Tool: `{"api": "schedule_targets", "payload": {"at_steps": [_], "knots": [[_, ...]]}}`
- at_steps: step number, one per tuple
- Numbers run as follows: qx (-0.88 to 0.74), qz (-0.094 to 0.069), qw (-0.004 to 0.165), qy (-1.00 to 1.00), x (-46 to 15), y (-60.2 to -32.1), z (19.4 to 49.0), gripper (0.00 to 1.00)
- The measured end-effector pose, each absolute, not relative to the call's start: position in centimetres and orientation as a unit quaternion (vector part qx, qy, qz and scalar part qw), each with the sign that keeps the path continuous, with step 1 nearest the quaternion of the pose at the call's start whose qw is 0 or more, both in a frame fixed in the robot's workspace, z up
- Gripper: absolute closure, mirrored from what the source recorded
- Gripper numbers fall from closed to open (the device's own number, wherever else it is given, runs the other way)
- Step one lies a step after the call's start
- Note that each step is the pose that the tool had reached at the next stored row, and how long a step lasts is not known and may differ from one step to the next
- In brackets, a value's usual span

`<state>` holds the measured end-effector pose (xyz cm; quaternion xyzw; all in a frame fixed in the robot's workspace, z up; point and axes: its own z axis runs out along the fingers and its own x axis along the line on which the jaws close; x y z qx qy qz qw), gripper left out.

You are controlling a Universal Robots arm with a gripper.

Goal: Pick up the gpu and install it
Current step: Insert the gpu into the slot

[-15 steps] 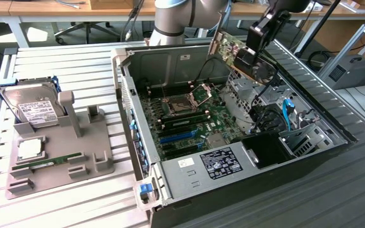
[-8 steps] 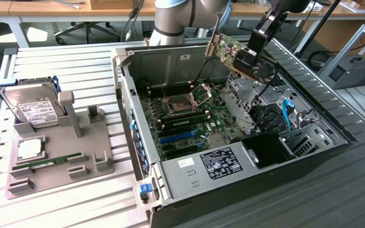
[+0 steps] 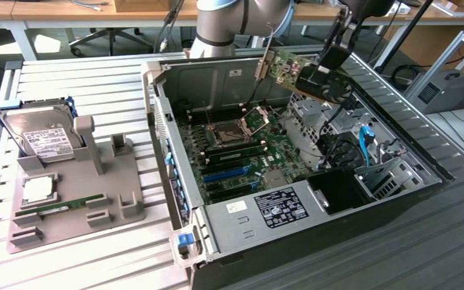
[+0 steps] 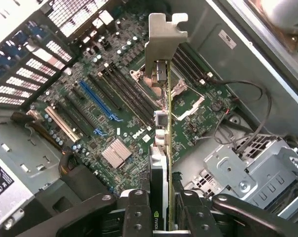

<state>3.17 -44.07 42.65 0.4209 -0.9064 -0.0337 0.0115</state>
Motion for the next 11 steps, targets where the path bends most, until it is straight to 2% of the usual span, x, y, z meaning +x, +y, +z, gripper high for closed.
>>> {"api": "schedule_targets", "payload": {"at_steps": [11], "knots": [[0.521,-0.032,0.015,-0.853,3.17,-44.07,42.61,0.73]]}}
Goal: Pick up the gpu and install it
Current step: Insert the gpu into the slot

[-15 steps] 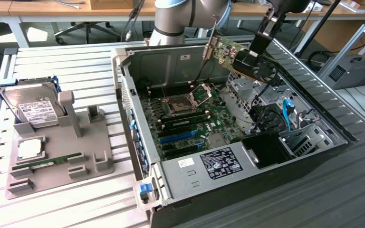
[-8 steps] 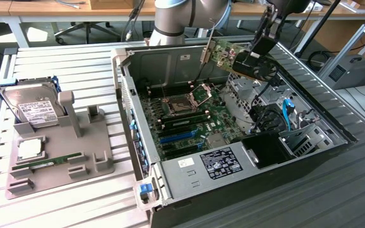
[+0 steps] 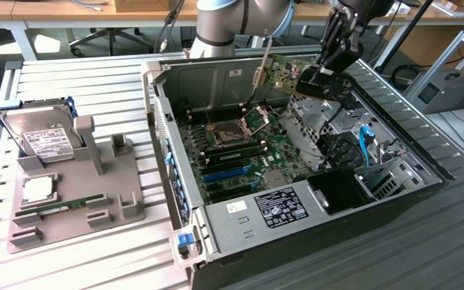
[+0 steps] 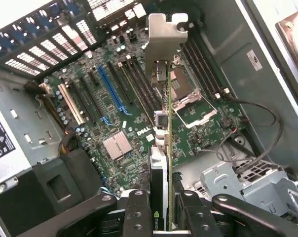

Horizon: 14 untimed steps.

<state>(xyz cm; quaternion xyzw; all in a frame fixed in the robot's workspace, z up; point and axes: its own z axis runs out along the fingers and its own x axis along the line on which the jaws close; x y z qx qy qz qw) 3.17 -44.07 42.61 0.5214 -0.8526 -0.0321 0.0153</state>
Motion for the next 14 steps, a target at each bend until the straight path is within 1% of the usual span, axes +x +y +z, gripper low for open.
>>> {"api": "schedule_targets", "payload": {"at_steps": [14], "knots": [[0.641,-0.030,0.020,-0.767,3.17,-44.07,42.57,0.73]]}}
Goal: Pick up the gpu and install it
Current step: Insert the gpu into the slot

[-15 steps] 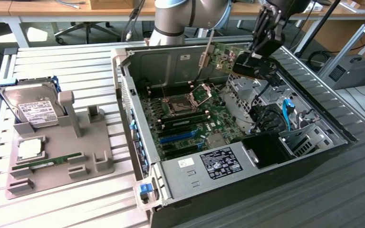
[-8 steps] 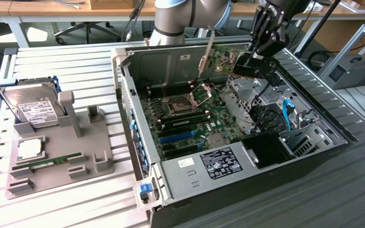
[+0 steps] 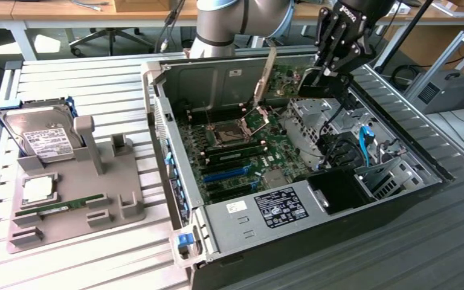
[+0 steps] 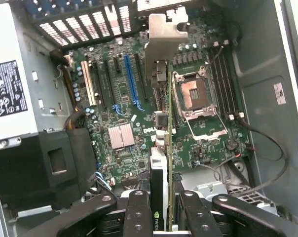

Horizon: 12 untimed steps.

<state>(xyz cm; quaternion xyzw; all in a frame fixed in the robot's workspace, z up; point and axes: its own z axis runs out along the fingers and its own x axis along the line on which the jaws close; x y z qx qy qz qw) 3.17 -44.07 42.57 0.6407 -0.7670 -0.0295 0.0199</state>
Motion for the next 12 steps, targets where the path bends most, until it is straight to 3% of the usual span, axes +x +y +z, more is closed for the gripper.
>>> {"api": "schedule_targets", "payload": {"at_steps": [12], "knots": [[0.659,-0.028,0.020,-0.751,3.16,-44.07,42.57,0.73]]}}
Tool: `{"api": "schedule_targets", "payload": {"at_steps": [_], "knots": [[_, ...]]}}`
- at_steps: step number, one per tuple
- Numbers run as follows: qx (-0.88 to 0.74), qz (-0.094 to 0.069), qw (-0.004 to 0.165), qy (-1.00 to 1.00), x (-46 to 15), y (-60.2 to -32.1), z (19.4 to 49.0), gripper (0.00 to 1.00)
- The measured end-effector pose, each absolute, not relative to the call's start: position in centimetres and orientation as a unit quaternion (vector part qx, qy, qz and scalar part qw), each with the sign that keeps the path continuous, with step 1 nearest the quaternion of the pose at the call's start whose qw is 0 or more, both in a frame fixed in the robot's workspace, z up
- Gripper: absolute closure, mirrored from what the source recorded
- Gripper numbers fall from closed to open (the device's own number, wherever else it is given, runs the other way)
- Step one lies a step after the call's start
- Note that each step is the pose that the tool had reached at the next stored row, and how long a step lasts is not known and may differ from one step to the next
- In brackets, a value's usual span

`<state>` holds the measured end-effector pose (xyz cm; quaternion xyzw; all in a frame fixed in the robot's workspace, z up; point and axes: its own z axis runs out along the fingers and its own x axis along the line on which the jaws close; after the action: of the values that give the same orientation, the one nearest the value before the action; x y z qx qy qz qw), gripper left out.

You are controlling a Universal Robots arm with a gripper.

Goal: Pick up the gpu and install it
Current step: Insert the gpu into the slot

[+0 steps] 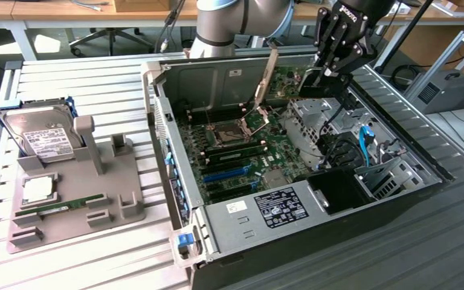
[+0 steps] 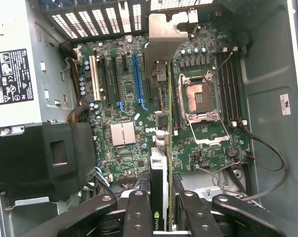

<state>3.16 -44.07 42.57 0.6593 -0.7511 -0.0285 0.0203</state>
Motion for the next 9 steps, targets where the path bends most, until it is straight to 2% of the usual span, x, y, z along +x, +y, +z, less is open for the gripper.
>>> {"api": "schedule_targets", "payload": {"at_steps": [9], "knots": [[0.670,-0.023,0.012,-0.741,2.91,-44.07,42.57,0.73]]}}
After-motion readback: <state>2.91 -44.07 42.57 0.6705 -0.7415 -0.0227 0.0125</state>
